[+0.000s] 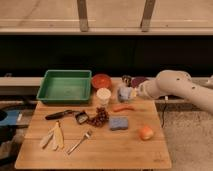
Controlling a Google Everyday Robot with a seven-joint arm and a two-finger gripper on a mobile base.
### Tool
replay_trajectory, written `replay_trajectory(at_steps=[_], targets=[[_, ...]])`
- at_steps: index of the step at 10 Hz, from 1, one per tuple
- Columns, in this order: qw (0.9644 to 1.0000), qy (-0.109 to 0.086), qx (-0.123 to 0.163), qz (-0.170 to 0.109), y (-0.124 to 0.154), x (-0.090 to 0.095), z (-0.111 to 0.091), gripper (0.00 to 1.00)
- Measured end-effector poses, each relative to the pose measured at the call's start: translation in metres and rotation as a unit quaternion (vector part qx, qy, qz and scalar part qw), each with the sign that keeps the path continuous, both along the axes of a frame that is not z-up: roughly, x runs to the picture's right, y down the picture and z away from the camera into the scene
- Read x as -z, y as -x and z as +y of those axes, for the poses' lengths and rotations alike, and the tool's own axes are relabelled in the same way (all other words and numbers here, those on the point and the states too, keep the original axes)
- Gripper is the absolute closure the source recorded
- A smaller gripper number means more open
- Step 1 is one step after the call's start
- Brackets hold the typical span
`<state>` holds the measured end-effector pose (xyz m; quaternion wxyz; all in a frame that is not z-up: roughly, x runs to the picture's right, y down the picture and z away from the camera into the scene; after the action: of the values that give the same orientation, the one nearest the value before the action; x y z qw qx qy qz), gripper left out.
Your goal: Place towel in paper cup
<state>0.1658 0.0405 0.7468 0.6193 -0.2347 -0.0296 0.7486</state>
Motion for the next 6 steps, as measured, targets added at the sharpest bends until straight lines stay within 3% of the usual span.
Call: replay_trajectory(at_steps=[3, 6], targets=[[1.0, 0.002, 0.0, 0.001, -0.002, 0.0, 0.001, 1.0], [0.9996, 0.012, 0.022, 0.008, 0.002, -0.01, 0.005, 1.0]])
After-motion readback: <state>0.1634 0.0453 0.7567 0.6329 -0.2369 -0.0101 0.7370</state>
